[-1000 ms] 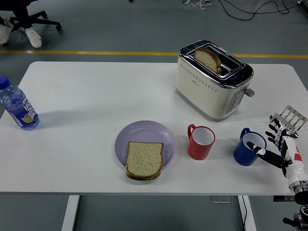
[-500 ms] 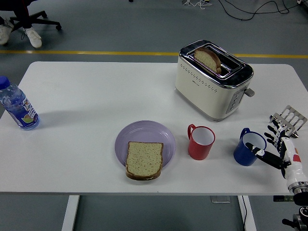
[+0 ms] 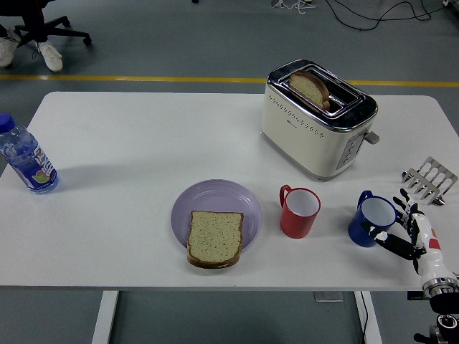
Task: Pick up the cup,pour liquid into bread,place the cup on the desk
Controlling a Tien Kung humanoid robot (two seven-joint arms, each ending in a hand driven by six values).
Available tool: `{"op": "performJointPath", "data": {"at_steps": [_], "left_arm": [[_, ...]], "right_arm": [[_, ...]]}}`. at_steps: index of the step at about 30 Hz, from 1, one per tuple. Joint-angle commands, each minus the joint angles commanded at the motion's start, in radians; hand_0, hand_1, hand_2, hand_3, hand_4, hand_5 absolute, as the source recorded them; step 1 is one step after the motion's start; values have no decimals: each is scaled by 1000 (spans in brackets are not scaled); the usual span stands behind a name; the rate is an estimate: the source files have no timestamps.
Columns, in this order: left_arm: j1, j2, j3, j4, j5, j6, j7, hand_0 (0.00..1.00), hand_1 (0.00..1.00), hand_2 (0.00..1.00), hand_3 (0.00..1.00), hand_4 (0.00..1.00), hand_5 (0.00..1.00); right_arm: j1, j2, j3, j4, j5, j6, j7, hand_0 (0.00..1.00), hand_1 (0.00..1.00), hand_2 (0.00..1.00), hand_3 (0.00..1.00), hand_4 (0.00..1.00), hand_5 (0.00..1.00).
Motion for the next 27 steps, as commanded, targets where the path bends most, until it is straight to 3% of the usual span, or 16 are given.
{"op": "performJointPath", "data": {"at_steps": [27], "left_arm": [[-1,-3,8,1,-9,0,0,631,622,660,561,370,998]], "right_arm": [[92,28,-80,-128,111,-55,24,895,851,935,997,998,222]]}}
